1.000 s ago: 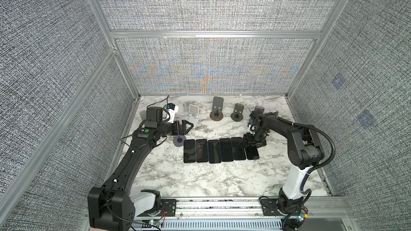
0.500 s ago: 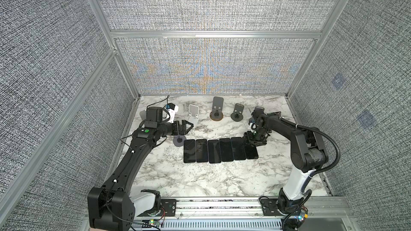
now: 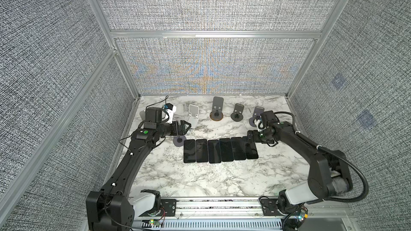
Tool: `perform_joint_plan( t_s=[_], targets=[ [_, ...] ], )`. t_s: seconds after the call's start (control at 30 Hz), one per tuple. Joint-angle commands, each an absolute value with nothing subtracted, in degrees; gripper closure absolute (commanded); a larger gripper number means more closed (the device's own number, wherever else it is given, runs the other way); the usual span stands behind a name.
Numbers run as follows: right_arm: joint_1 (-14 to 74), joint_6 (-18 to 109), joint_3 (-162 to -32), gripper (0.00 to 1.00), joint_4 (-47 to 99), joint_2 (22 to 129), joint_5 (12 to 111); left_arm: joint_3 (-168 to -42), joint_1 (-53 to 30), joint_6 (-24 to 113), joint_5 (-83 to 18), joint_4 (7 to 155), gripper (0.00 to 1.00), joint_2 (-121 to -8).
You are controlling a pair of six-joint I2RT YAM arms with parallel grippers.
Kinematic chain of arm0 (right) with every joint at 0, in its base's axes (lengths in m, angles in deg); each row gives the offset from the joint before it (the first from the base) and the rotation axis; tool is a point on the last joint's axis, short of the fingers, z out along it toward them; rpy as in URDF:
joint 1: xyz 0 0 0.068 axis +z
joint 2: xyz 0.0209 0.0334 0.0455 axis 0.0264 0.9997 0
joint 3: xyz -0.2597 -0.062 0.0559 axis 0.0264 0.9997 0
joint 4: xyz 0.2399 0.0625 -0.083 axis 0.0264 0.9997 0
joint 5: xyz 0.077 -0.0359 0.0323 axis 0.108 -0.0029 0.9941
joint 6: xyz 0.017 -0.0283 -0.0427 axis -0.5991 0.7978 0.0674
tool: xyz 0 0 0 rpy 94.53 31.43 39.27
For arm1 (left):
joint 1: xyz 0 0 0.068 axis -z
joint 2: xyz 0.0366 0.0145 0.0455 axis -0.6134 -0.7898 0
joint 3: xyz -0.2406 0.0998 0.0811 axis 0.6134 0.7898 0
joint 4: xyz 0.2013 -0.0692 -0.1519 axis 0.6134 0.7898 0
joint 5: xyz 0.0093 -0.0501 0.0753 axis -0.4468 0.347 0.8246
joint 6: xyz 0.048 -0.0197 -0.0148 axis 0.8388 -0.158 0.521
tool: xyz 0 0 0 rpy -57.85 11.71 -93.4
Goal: Remove the phone from the phone stand
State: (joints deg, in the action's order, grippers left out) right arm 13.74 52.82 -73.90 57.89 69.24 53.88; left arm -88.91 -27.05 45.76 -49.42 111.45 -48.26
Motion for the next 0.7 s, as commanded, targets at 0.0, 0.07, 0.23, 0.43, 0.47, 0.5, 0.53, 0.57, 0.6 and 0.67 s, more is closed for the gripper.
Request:
perform_joint_plan(
  t_s=[0.0, 0.07, 0.23, 0.43, 0.47, 0.5, 0.53, 0.57, 0.6, 0.67],
  targets=[
    [13.65, 54.63, -67.45, 0.01, 44.28, 63.23, 45.16, -84.74, -27.1, 42.45, -39.8, 107.2, 0.01, -44.84],
    [13.56, 56.16, -62.98, 0.01, 38.01, 59.83, 42.06, -80.21, -26.98, 41.67, -33.35, 102.65, 0.01, -41.72],
    [13.6, 59.57, -54.87, 0.01, 23.71, 56.15, 34.07, -70.52, -27.07, 43.8, -13.0, 93.98, 0.01, -36.32],
    [13.51, 60.91, -47.65, 0.01, 9.27, 58.58, 29.21, -61.22, -27.04, 46.73, 6.51, 82.36, 0.01, -37.35],
    [13.57, 61.21, -46.91, 0.01, 7.31, 59.6, 28.9, -59.67, -27.18, 48.14, 8.4, 79.44, 0.01, -37.98],
    [13.54, 61.54, -46.34, 0.01, 5.03, 60.87, 28.47, -60.12, -27.5, 48.0, 10.51, 80.5, 0.01, -38.67],
    [13.6, 62.28, -46.06, 0.01, 2.79, 61.92, 27.92, -60.58, -27.71, 49.3, 11.58, 80.08, 0.01, -39.32],
    [13.71, 62.88, -46.25, 0.01, 2.37, 62.12, 27.89, -60.13, -27.72, 51.21, 11.78, 78.01, 0.01, -40.06],
    [13.58, 62.82, -46.38, 0.01, 1.64, 62.31, 27.79, -58.92, -27.81, 53.21, 11.34, 74.24, 0.01, -40.96],
    [13.55, 64.21, -45.63, 0.01, -2.91, 63.82, 27.0, -56.79, -28.24, 56.21, 9.96, 68.22, 0.01, -43.31]
  ],
)
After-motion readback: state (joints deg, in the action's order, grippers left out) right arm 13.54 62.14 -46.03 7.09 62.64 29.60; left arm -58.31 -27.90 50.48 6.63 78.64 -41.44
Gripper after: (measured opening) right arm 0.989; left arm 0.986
